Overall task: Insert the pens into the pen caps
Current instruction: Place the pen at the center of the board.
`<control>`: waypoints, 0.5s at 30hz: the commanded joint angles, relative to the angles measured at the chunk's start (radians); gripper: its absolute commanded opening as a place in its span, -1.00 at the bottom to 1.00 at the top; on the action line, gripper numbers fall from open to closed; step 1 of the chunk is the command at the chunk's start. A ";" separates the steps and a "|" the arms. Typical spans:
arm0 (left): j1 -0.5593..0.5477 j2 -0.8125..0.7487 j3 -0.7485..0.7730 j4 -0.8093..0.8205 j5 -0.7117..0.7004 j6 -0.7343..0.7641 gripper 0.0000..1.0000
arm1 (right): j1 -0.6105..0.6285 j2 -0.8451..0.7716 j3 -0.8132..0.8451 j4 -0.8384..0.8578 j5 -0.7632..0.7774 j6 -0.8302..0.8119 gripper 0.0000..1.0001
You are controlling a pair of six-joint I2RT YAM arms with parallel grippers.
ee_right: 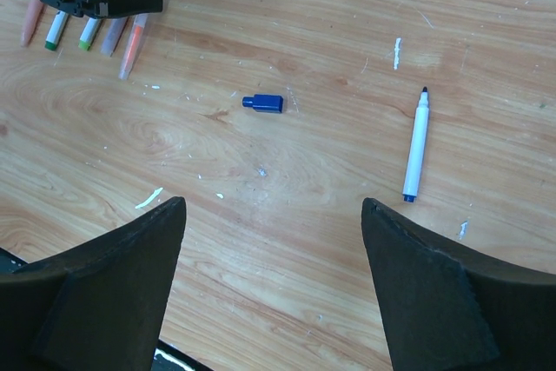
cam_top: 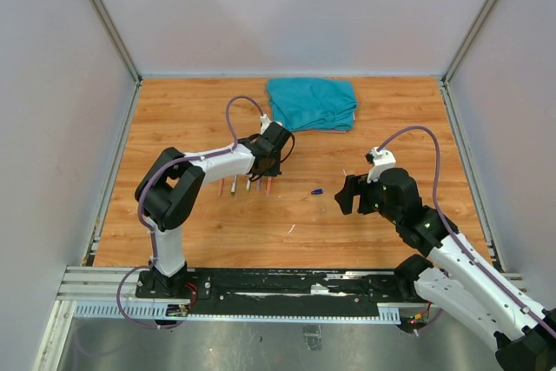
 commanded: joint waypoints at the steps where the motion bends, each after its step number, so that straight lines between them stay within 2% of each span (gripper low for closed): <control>1: 0.012 0.027 0.028 0.001 0.006 0.013 -0.80 | -0.011 0.009 -0.006 0.009 -0.021 -0.009 0.64; 15: 0.015 0.057 0.013 0.043 0.013 -0.008 -0.47 | -0.011 0.008 0.028 -0.047 -0.016 -0.036 0.65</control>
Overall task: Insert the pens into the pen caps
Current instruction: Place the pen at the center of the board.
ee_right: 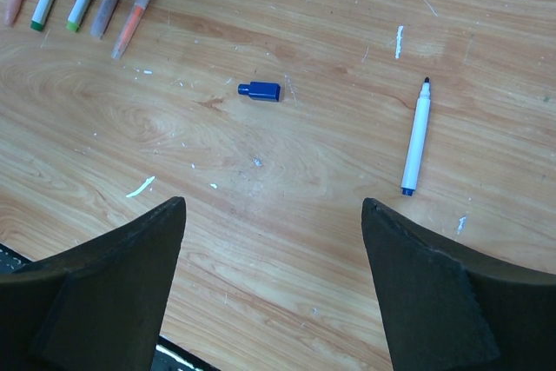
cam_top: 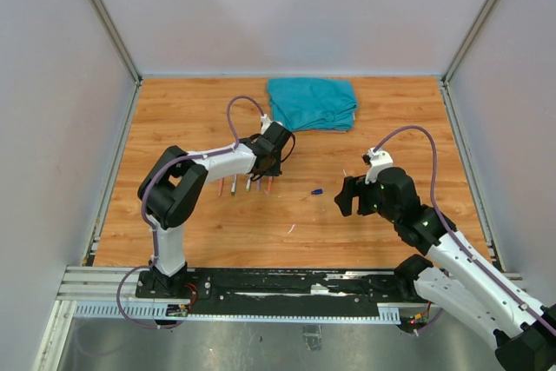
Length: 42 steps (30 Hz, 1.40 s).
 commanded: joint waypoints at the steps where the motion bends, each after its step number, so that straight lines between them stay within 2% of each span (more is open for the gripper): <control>1: 0.010 0.028 0.004 0.032 0.018 -0.006 -0.45 | -0.011 -0.022 0.029 -0.039 0.000 -0.015 0.65; 8: 0.010 -0.025 0.007 0.054 0.050 0.021 -0.40 | -0.012 -0.031 0.052 -0.065 0.012 -0.027 0.65; 14: 0.009 -0.131 -0.009 0.137 0.122 0.132 -0.36 | -0.011 -0.031 0.090 -0.103 0.052 -0.064 0.66; 21: 0.009 -0.316 -0.177 0.323 0.100 0.178 -0.27 | -0.011 0.001 0.165 -0.174 0.115 -0.114 0.65; 27: 0.009 -0.452 -0.324 0.486 0.146 0.206 -0.23 | -0.017 0.071 0.224 -0.230 0.153 -0.113 0.60; 36: 0.009 -0.510 -0.490 0.685 0.183 0.238 -0.24 | -0.125 0.235 0.230 -0.235 0.036 -0.084 0.52; 42: 0.009 -0.520 -0.592 0.841 0.219 0.230 -0.25 | -0.198 0.360 0.216 -0.163 -0.004 -0.089 0.32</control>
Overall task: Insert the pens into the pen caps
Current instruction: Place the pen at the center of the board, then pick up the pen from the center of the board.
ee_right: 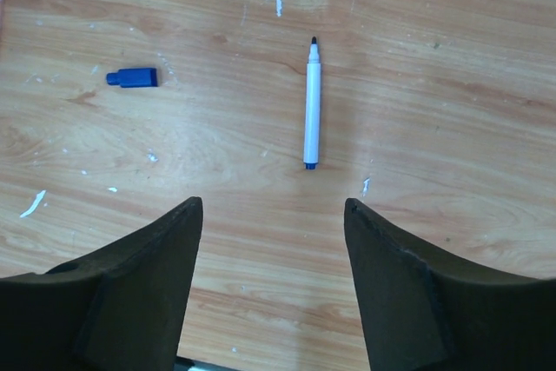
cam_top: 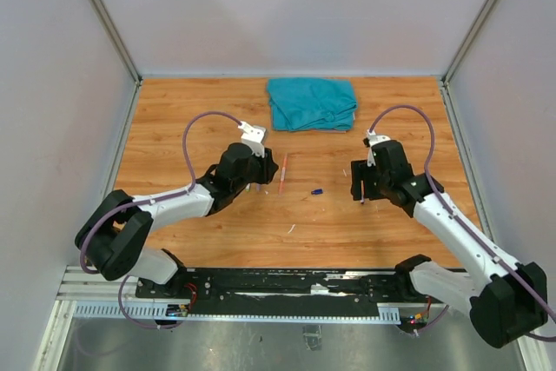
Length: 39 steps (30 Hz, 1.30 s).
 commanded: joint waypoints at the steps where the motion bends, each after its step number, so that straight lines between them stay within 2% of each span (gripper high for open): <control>1: 0.005 -0.030 -0.052 0.192 0.045 0.004 -0.25 | -0.046 0.093 0.012 0.047 -0.041 -0.004 0.29; 8: 0.005 -0.015 -0.032 0.254 0.072 -0.013 -0.28 | -0.098 0.292 0.063 0.052 -0.086 -0.050 0.11; 12: 0.005 -0.024 -0.097 0.320 0.047 -0.019 -0.31 | -0.128 0.377 0.103 0.045 -0.087 -0.063 0.02; 20: 0.005 -0.028 -0.132 0.344 0.036 -0.023 -0.31 | -0.135 0.505 0.169 0.053 -0.094 -0.065 -0.03; 39: 0.005 -0.013 -0.126 0.342 0.047 -0.026 -0.36 | -0.137 0.642 0.207 0.022 -0.102 -0.089 -0.19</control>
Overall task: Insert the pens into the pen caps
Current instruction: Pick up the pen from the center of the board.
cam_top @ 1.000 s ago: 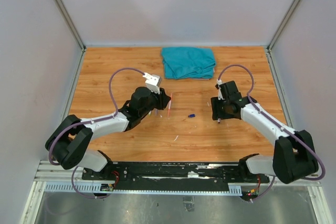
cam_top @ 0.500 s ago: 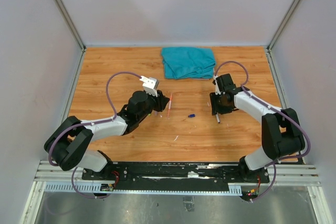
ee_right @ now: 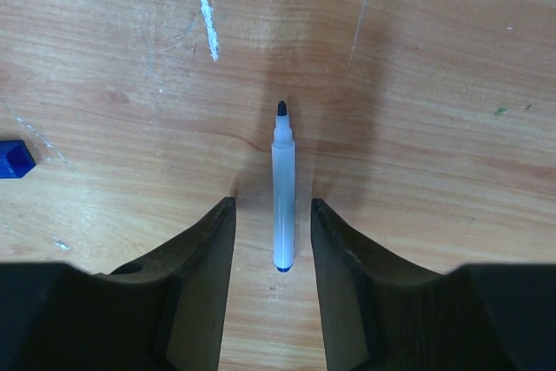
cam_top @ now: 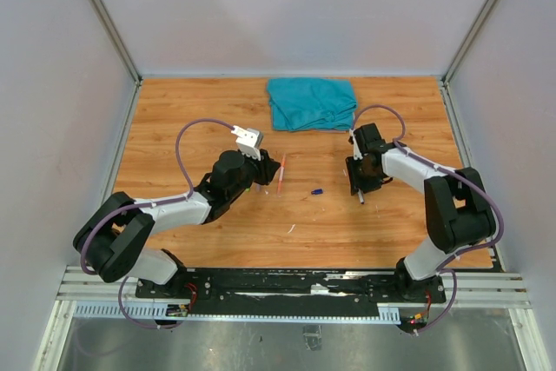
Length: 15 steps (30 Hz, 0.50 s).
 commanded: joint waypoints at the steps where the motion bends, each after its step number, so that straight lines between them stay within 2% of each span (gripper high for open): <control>1: 0.005 -0.001 0.006 0.048 -0.004 -0.003 -0.37 | -0.015 0.034 0.026 -0.027 -0.023 -0.013 -0.22; 8: 0.005 -0.009 0.000 0.054 -0.004 -0.006 -0.38 | -0.014 0.052 0.012 -0.031 -0.023 -0.012 -0.45; 15: 0.005 -0.019 -0.005 0.055 -0.013 -0.006 -0.38 | -0.015 -0.018 -0.019 -0.006 0.040 -0.001 -0.85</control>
